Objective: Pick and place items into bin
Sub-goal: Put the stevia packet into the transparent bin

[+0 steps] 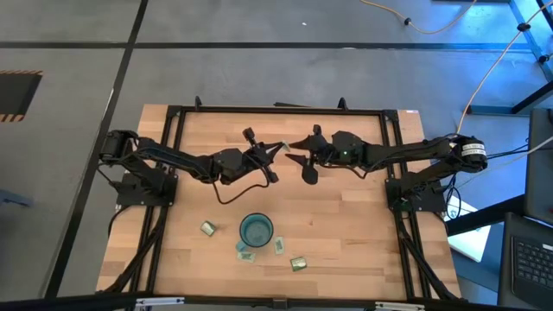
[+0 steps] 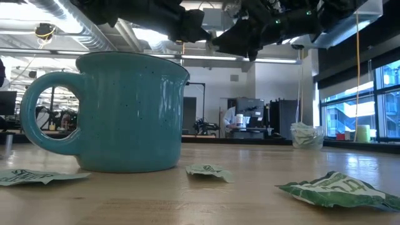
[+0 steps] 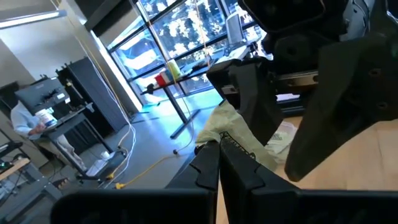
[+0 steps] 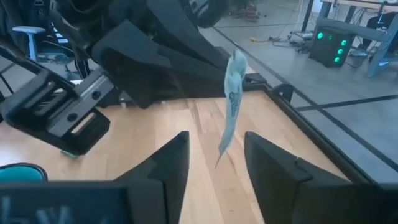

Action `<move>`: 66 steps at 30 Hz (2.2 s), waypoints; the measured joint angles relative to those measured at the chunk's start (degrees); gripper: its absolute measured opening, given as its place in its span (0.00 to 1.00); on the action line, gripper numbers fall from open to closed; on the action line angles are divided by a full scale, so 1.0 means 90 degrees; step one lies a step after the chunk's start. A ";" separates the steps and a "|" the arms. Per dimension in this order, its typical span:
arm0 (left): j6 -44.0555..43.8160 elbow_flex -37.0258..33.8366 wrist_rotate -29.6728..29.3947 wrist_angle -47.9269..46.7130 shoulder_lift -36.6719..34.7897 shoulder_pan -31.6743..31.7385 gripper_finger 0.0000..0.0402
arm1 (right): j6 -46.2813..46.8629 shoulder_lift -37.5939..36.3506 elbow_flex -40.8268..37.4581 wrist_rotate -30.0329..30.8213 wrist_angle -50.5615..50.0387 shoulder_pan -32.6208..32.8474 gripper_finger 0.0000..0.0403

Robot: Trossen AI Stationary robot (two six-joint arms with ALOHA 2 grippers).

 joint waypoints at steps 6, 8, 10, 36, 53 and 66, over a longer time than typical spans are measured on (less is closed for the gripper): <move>-0.0017 0.0000 0.0078 0.0002 0.0000 0.0000 0.01 | 0.0002 0.0000 0.0000 0.0000 -0.0026 -0.0006 0.26; -0.0101 0.0000 0.0242 -0.0001 0.0000 0.0000 0.01 | 0.0002 0.0000 0.0000 0.0000 -0.0021 -0.0006 0.21; -0.0112 0.0000 0.0415 -0.0003 0.0000 0.0000 0.01 | 0.0002 0.0000 0.0000 0.0000 -0.0025 -0.0006 0.15; -0.2404 0.0000 0.1726 -0.5544 -0.1491 0.0090 0.27 | 0.1726 -0.2852 0.0007 0.0113 -0.6410 -0.1937 0.00; -0.3447 0.0000 0.3210 -0.6729 -0.1598 0.0189 0.22 | 0.0724 -0.1302 0.0005 -0.1974 -0.7735 -0.4505 0.00; -0.3733 0.0000 0.3475 -0.7020 -0.1598 0.0189 0.20 | 0.0485 -0.0517 0.0005 -0.0864 -0.7575 -0.4715 0.03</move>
